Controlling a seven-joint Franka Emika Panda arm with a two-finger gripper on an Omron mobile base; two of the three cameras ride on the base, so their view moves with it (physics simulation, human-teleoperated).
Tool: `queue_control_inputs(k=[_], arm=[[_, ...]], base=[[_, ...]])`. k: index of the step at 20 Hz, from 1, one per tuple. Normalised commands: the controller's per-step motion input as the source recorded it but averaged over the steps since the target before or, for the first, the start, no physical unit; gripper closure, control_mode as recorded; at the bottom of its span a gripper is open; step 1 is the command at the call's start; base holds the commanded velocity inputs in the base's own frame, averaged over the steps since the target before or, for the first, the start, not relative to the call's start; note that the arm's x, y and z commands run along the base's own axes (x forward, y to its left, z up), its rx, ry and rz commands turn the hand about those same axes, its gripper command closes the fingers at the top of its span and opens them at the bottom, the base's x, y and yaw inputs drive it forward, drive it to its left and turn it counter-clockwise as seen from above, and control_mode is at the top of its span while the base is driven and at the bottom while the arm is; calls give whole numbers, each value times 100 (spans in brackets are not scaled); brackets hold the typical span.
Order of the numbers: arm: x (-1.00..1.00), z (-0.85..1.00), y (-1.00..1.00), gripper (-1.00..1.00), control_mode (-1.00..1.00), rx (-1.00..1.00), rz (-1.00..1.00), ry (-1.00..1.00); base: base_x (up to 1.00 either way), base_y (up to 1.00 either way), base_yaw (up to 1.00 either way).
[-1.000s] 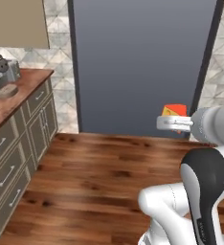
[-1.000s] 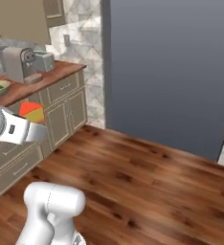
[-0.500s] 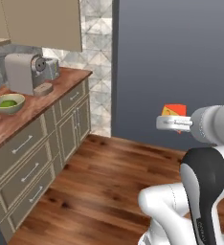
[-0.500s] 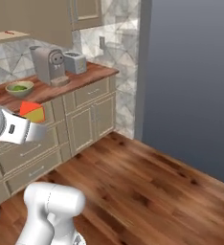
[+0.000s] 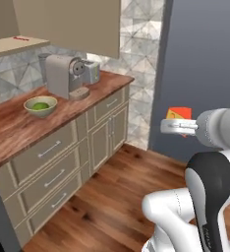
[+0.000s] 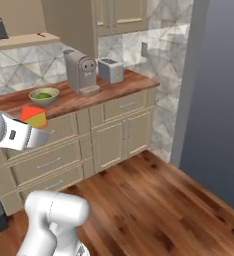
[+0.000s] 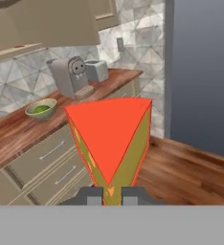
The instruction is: Pick the cheese from the fridge and the cheese grater from the cabinet and place them next to the salad bowl.
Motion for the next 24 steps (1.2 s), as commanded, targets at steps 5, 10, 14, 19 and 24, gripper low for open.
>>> queue_control_inputs(k=[5, 10, 14, 19, 24], arm=[[0, 0, 0, 100, 100, 0, 0, 0], [0, 0, 0, 100, 100, 0, 0, 0], [0, 0, 0, 100, 100, 0, 0, 0], [0, 0, 0, 100, 100, 0, 0, 0], [0, 0, 0, 100, 100, 0, 0, 0]], base=[[74, -3, 43], [75, 0, 45], [78, -2, 42], [77, -7, 41], [70, -19, 38]])
